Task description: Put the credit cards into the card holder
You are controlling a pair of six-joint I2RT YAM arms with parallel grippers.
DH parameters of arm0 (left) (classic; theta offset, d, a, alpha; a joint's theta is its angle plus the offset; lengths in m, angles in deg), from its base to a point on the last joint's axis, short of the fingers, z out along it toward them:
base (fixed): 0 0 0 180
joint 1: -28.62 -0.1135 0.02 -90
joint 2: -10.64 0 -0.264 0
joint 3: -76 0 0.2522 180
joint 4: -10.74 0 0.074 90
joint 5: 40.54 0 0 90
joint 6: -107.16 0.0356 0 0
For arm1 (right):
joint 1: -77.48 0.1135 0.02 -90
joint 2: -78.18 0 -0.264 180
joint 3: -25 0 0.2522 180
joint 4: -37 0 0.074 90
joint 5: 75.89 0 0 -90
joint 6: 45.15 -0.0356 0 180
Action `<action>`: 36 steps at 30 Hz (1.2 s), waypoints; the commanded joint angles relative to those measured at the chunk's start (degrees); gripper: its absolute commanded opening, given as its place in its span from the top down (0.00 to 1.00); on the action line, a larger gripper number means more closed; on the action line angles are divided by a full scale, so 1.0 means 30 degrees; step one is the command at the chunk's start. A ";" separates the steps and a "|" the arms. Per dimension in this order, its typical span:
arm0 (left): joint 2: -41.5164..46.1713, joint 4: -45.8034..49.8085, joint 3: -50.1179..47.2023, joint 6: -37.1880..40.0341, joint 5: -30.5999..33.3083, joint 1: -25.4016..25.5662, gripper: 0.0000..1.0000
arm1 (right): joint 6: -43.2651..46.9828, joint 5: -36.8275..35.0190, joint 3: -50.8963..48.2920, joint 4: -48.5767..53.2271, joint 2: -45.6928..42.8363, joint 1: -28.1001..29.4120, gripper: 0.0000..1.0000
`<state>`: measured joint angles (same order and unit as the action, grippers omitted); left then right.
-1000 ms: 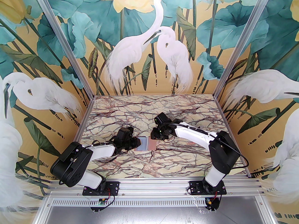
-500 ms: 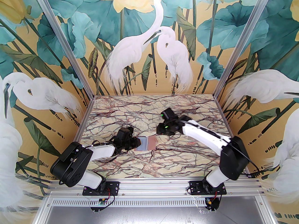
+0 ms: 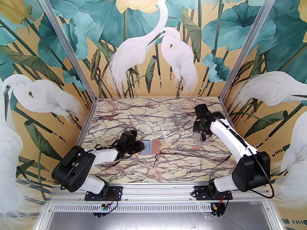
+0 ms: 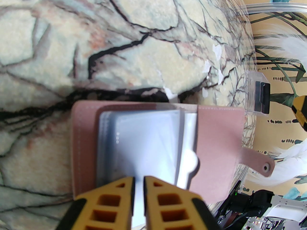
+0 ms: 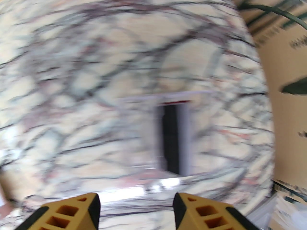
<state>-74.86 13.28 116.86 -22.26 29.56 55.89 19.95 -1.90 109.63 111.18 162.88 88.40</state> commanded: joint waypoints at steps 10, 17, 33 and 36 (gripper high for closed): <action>-0.0103 0.0925 -0.0505 -0.0103 0.0482 -0.0212 0.83 | 0.1329 -0.1828 0.0582 0.0661 0.3037 -0.0929 0.39; -0.0207 0.0883 -0.0505 -0.0090 0.0483 -0.0212 0.83 | 0.1285 -0.2600 0.0563 0.0455 0.4117 -0.1322 0.40; -0.0219 0.0872 -0.0509 -0.0080 0.0467 -0.0212 0.83 | 0.1472 -0.1761 0.0601 0.0147 0.5339 -0.1572 0.41; -0.0281 0.0844 -0.0479 -0.0073 0.0424 -0.0212 0.83 | 0.1447 -0.1892 0.0557 0.0118 0.5460 -0.1588 0.41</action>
<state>-74.86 13.26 116.86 -22.26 29.58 55.89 23.77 -7.30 110.18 112.01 178.25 83.83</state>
